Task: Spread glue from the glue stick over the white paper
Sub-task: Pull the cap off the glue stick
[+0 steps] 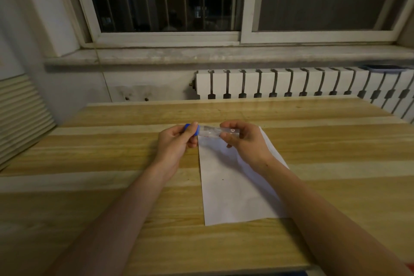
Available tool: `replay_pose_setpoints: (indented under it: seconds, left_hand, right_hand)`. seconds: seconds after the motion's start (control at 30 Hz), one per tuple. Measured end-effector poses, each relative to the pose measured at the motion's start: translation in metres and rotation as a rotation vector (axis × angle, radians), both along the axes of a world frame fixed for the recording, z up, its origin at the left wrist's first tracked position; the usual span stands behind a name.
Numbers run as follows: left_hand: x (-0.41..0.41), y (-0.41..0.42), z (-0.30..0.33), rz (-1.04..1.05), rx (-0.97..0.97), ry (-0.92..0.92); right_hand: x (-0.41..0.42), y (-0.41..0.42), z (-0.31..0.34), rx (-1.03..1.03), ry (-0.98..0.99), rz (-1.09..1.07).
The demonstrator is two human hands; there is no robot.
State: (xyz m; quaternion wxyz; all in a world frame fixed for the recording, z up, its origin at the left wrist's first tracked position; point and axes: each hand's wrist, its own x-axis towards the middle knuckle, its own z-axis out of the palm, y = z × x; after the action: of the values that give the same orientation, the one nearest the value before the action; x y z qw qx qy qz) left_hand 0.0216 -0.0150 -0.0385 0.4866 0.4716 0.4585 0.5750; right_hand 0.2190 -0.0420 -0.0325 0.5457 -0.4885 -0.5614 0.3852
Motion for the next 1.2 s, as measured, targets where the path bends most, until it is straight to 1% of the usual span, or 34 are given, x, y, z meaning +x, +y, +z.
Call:
replay_pose_setpoints:
  seconds: [0.07, 0.4, 0.5, 0.6, 0.67, 0.8, 0.93, 0.97, 1.1, 1.2]
  left_hand:
    - [0.001, 0.000, 0.001, -0.007, -0.020, 0.004]
    - [0.001, -0.003, 0.003, -0.031, -0.165, 0.020]
    - [0.000, -0.001, 0.003, 0.017, -0.210, 0.066]
    - [-0.010, 0.006, 0.003, 0.099, -0.278, 0.064]
    - [-0.018, 0.010, 0.003, 0.146, -0.263, 0.069]
    - [-0.021, 0.013, 0.001, 0.161, -0.137, 0.059]
    - [-0.016, 0.011, 0.000, 0.150, -0.023, 0.155]
    - [-0.015, 0.011, -0.001, 0.151, 0.005, 0.202]
    - [-0.016, 0.010, -0.003, 0.172, 0.147, 0.518]
    - [-0.018, 0.011, -0.007, 0.172, 0.231, 0.676]
  right_hand:
    - [0.001, -0.001, 0.002, 0.008, 0.017, 0.011]
    - [0.001, -0.007, 0.009, 0.049, -0.026, 0.016]
    - [0.000, -0.007, 0.009, 0.087, -0.077, 0.028]
    - [0.003, -0.006, 0.008, 0.111, -0.137, 0.005]
    - [0.007, -0.005, 0.007, 0.120, -0.169, -0.012]
    - [0.009, -0.006, 0.007, 0.119, -0.145, -0.037]
    - [0.008, -0.005, 0.009, 0.102, -0.085, -0.068]
    - [0.008, -0.005, 0.009, 0.092, -0.066, -0.078]
    - [0.009, -0.004, 0.010, 0.063, 0.019, -0.113]
    - [0.009, -0.003, 0.011, 0.059, 0.020, -0.130]
